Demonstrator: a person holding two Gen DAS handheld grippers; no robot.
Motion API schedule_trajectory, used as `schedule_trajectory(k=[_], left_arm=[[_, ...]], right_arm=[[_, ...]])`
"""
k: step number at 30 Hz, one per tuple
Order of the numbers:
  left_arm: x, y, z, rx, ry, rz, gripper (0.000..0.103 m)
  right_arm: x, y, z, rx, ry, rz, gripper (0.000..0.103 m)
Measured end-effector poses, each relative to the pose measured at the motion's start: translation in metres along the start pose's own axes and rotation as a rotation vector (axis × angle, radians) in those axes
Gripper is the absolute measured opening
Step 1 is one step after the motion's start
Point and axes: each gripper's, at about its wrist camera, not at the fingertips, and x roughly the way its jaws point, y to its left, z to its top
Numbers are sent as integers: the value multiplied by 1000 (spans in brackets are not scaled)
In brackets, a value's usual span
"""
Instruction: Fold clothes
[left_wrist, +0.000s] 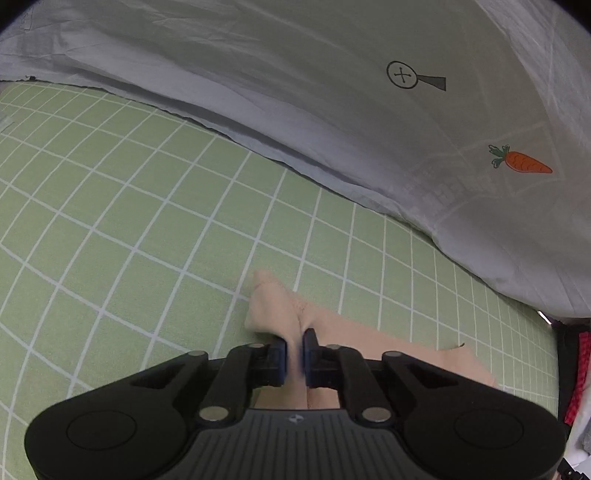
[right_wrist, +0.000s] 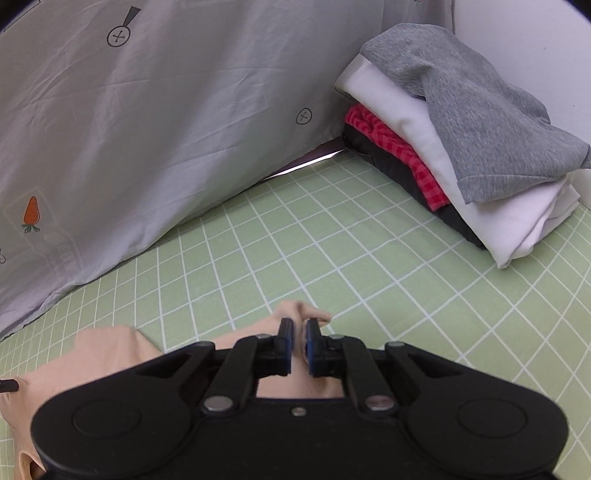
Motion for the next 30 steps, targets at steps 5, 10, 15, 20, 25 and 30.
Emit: schedule_trajectory(k=[5,10,15,20,25,30], left_arm=[[7,-13,10,97,-45,-3,10],[18,-29,9,163,-17,71,30],[-7,-33,4,200,-73,111,91],[-47,-16,-11,156,-86,134,92],[-110,8,-63,104,-82,121,92],[-155,28,-128,113,-34,145,93]], right_arm=[[2,-3,2,-10,-16,-38,7],[16,-5,-3,-10,31,-51,7],[5,5,-3,-51,-1,-33,8],[-18,18,-5,-99,-39,13,8],[-65,50,-23,-240,-108,108,8],[-118,81,-58,-344,-128,242,8]])
